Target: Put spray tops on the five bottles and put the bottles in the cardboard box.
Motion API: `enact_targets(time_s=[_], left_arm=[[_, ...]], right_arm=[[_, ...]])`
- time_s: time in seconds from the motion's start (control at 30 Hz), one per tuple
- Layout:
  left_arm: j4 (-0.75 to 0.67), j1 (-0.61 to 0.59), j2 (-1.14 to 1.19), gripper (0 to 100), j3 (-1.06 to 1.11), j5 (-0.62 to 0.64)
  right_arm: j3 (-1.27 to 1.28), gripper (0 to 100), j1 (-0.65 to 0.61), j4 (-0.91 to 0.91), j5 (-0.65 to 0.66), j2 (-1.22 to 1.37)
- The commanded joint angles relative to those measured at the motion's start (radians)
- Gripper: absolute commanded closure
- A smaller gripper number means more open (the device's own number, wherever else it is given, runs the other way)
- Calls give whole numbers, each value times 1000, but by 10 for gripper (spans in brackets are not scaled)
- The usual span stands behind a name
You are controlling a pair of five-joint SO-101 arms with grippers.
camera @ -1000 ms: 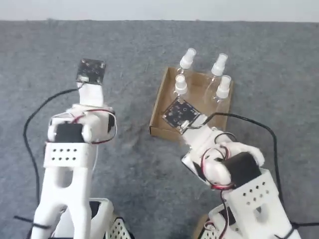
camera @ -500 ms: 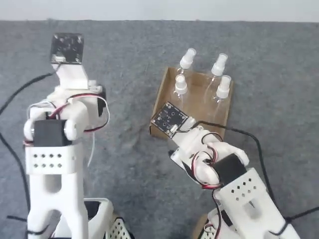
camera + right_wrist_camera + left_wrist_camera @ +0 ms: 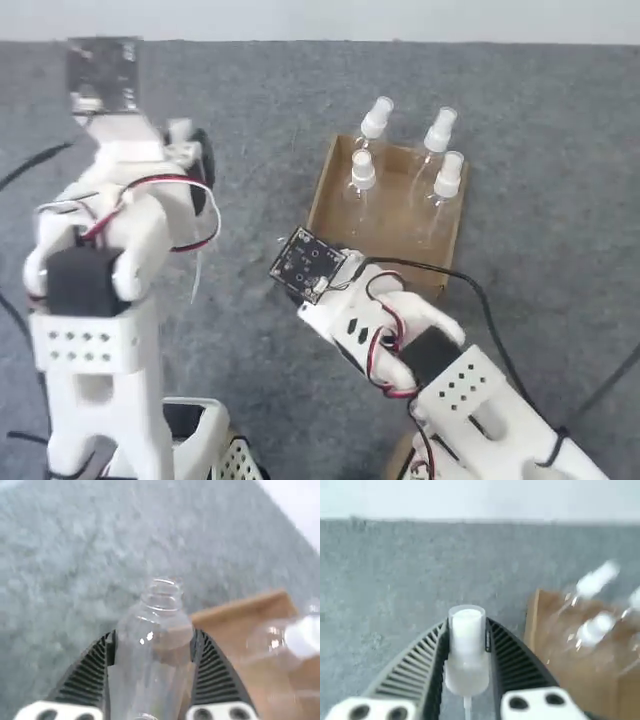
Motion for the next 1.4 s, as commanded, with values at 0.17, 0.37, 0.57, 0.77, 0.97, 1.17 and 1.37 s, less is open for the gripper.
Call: enact_targets(time_s=[0.17, 0.37, 0.57, 0.77, 0.97, 1.17, 1.37], left_arm=[[-34, -23, -247, 988, -91, 147], [-227, -23, -391, 988, 97, 299], [-434, -23, -474, 989, 348, 319], [-459, -23, -549, 989, 443, 318], [-457, -29, -577, 989, 458, 315], [-420, -25, -572, 989, 479, 313], [-407, -23, -577, 989, 533, 313]], right_arm=[[-2, 993, -59, -108, -143, -21], [60, 993, -171, -104, 14, -27], [68, 993, -243, -173, -63, -27], [68, 993, -189, -206, -123, -27], [69, 993, -191, -199, -123, -27], [69, 993, -189, -197, -124, -27], [78, 993, -189, -203, -127, -27]])
